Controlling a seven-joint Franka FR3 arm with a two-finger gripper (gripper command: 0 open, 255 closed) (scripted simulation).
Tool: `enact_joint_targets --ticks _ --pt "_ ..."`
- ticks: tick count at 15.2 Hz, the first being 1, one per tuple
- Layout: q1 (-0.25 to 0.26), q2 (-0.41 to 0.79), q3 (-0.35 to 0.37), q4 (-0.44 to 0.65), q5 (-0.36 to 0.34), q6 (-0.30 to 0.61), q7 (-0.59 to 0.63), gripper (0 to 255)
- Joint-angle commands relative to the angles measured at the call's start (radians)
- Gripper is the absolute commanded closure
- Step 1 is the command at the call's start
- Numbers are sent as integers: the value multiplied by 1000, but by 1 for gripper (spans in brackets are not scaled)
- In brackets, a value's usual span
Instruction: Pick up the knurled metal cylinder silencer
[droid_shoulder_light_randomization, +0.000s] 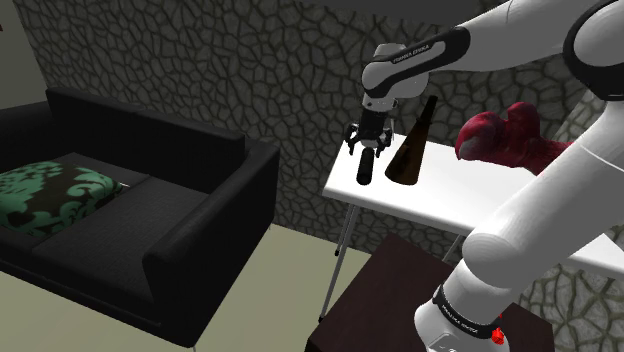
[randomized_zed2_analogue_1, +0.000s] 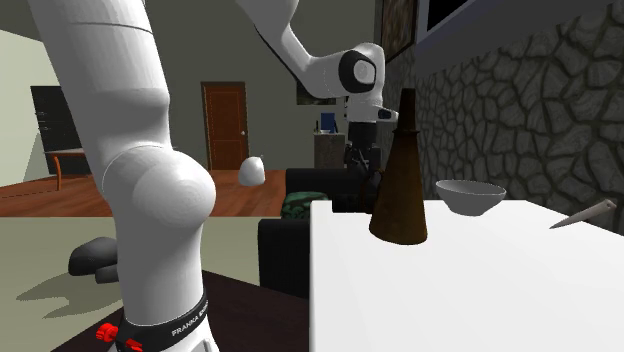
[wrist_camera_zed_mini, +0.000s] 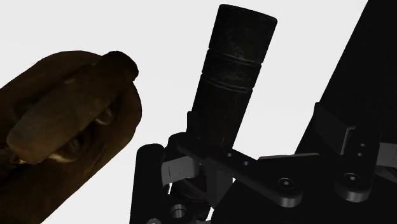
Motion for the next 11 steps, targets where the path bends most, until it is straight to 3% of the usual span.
enact_joint_targets --ticks 1,3,11 --pt "-24 38 -18 15 -10 37 46 0" --pt "-46 74 -36 31 -19 69 90 0" --pt "-47 127 -38 -19 -13 172 86 0"
